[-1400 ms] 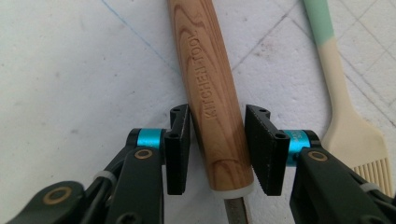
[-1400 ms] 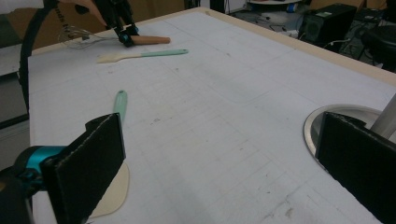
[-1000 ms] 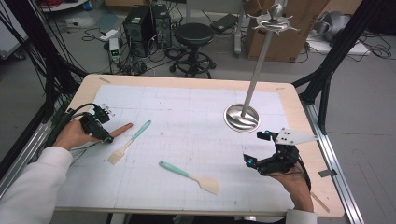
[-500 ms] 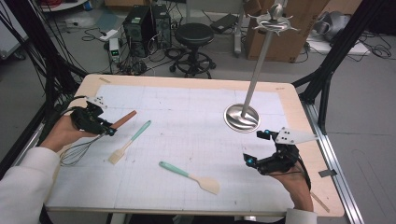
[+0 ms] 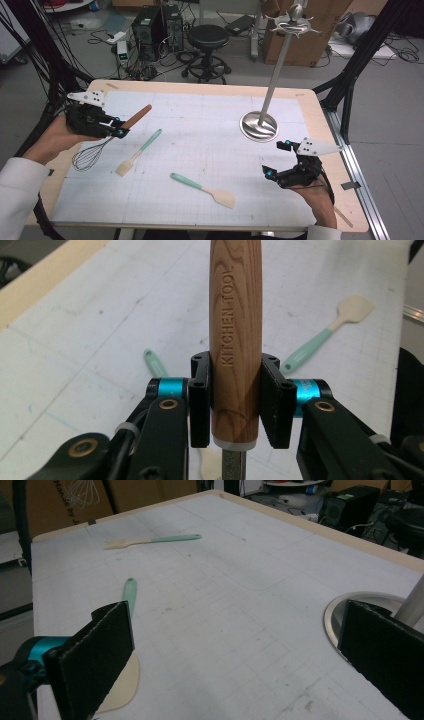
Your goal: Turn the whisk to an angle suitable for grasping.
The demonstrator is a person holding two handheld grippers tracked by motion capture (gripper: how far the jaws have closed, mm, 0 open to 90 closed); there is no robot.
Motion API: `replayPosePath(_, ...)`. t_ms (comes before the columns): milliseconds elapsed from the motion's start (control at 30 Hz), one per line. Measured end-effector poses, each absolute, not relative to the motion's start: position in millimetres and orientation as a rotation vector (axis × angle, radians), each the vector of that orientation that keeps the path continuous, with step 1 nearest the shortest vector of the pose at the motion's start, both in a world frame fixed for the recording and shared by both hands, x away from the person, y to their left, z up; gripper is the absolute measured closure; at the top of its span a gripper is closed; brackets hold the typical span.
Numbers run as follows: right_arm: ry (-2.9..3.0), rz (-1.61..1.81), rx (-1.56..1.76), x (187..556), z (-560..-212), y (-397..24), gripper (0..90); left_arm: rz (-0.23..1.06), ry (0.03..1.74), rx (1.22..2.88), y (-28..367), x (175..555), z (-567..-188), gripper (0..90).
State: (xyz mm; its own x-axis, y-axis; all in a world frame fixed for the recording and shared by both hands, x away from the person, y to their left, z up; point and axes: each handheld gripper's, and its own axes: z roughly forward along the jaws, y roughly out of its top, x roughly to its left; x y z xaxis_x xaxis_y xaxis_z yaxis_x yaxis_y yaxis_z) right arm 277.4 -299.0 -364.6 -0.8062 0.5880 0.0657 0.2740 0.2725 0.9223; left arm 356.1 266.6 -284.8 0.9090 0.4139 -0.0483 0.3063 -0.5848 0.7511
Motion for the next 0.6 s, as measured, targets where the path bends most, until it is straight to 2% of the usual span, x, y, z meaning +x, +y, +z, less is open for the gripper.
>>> replayPosePath(433,2.262,1.540,0.791,280.6,-362.6,-297.7,0.2,0.147,0.345,2.138,245.5,335.3,-269.0,69.7)
replayPosePath(600,2.259,1.540,0.788,281.6,-361.6,-297.9,0.2,0.103,0.274,2.095,232.8,328.8,-260.7,69.7)
